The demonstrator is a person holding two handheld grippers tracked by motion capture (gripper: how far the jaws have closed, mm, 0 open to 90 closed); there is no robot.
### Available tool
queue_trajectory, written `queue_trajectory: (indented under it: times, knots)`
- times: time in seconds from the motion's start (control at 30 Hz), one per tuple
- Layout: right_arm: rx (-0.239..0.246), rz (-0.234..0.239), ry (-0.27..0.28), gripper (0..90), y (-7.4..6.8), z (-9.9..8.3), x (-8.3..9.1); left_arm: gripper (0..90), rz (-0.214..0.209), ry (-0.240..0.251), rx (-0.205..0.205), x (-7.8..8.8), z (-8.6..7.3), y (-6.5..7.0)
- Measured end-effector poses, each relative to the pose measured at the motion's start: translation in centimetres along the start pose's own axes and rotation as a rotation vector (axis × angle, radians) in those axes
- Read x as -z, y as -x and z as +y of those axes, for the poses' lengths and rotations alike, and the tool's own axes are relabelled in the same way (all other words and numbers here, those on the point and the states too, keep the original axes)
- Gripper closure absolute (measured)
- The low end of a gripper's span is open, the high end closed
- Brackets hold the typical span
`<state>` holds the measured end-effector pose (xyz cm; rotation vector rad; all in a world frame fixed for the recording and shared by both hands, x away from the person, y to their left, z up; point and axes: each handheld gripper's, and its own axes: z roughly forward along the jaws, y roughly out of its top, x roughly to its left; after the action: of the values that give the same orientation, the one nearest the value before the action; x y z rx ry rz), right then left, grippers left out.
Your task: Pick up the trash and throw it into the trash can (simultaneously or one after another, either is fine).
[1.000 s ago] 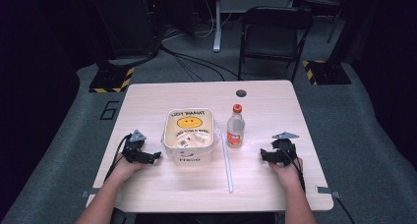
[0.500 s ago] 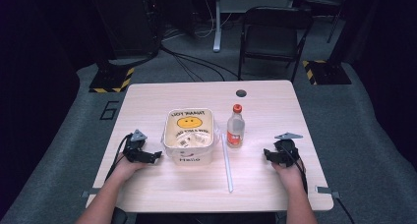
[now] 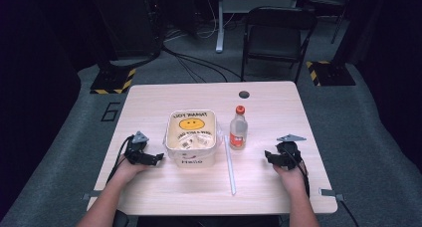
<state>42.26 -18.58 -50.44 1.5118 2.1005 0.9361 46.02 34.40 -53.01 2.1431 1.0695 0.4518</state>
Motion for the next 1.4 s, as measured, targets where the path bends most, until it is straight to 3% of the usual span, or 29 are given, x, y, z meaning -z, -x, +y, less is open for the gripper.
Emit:
queue_trajectory:
  times: [0.47, 0.87, 1.2, 1.4]
  knots:
    - [-0.039, 0.006, 0.024, 41.6, 0.4, 0.1, 0.6, 0.0, 0.000, -0.003, -0.009, 0.0, 0.0, -0.1]
    - [-0.014, 0.010, 0.013, 42.4, 0.4, 0.4, 0.7, 0.0, 0.001, -0.003, -0.009, 0.0, 0.0, -0.1]
    - [0.027, 0.017, 0.020, 42.7, -0.1, 1.8, 1.6, 0.0, 0.000, -0.002, -0.008, 0.0, 0.0, -0.1]
    - [0.026, 0.023, 0.025, 42.7, 0.0, 2.4, 2.3, 0.0, 0.001, -0.003, -0.009, 0.0, 0.0, -0.1]
